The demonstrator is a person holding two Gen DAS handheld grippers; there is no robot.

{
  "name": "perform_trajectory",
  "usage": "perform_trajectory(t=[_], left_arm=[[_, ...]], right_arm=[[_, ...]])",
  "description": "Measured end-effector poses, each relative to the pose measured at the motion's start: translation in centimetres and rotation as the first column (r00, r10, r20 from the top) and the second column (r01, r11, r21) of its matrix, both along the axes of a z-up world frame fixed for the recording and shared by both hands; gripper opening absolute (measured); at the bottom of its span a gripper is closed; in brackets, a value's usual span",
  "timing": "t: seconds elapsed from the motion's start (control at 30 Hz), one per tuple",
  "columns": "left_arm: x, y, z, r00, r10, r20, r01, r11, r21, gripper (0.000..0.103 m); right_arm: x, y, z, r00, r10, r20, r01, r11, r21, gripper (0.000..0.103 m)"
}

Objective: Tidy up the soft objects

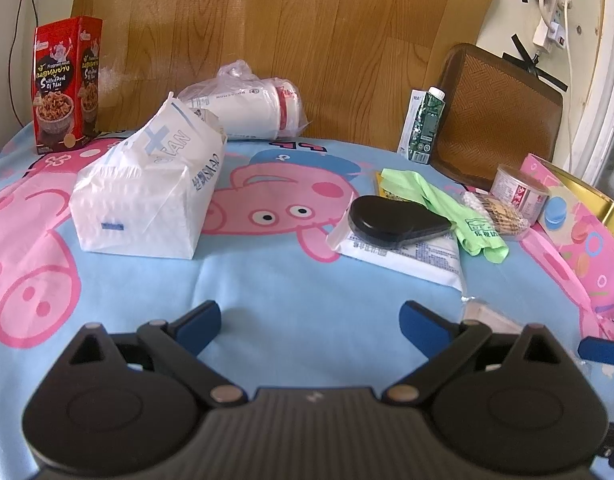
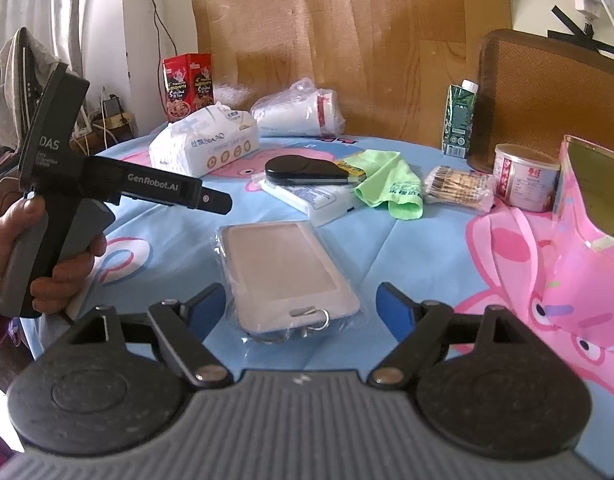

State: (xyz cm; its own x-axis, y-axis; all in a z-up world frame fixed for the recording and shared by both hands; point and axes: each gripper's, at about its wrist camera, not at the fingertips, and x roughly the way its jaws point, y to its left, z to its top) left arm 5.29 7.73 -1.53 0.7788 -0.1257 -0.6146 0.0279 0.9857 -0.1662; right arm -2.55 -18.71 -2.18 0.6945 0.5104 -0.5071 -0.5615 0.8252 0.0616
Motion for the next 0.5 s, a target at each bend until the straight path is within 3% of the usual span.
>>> perform_trajectory(t=[0.13, 0.23, 0.4, 0.5], left_arm=[[-0.4, 0.2, 0.3, 1.000, -0.009, -0.015, 0.008, 0.999, -0.039, 0.099], [-1.5, -0.2, 0.8, 0.997, -0.067, -0.033, 0.063, 0.992, -0.107, 0.096], [-2.5, -1.4, 1.6, 0.980, -0.189, -0.062, 0.168, 0.953, -0.250, 0.094], [-1.9, -2.5, 1.3, 0.962, -0.246, -0.115, 0.199, 0.927, -0.318, 0.086]], right_arm=[[0.0, -0.2, -0.1, 1.000, -0.001, -0.004, 0.001, 1.000, 0.007, 0.084], [0.2, -0.2, -0.1, 1.000, 0.009, -0.005, -0.009, 1.000, 0.003, 0.085], [0.5, 0.3, -0.4, 0.999, 0.039, -0.001, -0.039, 0.999, -0.014, 0.085], [0.9, 0.6, -0.8, 0.999, 0.054, -0.004, -0.054, 0.998, -0.032, 0.085]])
